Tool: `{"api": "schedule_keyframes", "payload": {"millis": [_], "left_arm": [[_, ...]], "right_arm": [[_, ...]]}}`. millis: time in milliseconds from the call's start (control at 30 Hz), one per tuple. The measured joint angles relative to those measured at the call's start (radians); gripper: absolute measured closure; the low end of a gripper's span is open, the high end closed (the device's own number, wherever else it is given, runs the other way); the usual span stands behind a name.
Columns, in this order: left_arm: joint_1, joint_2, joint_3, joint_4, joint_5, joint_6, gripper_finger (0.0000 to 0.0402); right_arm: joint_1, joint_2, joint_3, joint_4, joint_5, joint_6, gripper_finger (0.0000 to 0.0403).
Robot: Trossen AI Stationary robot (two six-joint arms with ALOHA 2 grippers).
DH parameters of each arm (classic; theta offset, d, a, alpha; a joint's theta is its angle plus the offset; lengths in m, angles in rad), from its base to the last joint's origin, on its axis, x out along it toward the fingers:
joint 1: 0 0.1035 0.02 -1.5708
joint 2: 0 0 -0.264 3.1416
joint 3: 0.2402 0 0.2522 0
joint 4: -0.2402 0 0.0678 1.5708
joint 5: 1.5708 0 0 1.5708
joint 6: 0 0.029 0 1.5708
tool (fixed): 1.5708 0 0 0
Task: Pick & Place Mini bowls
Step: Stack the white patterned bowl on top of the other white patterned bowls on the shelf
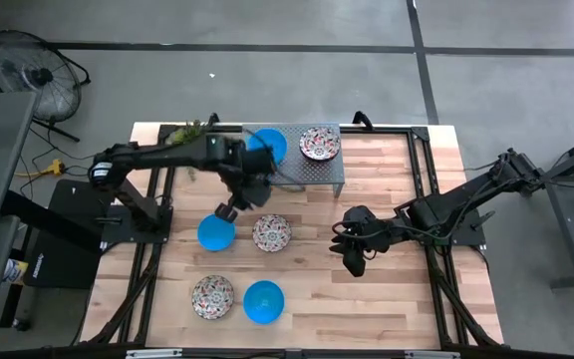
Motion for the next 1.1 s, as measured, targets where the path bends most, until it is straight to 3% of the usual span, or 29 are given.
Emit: {"api": "schedule_keyframes", "payload": {"millis": [200, 467, 767, 1100], "left_arm": [[-0.128, 0.0, 0.0, 0.025, -0.098, -0.167, 0.0305], [-0.23, 0.0, -0.061, 0.147, -0.181, -0.563, 0.0306], [-0.246, 0.0, -0.275, 0.236, -0.185, -0.856, 0.0306], [-0.23, 0.0, -0.438, 0.441, -0.17, -1.039, 0.0305]], "right_arm": [[0.0, 0.0, 0.0, 0.0, 0.0, 0.002, 0.029], [0.0, 0.0, 0.0, -0.001, 0.0, 0.005, 0.029], [0.0, 0.0, 0.0, -0.044, -0.038, 0.027, 0.029], [0.0, 0.0, 0.0, -0.19, -0.028, 0.185, 0.029]]}}
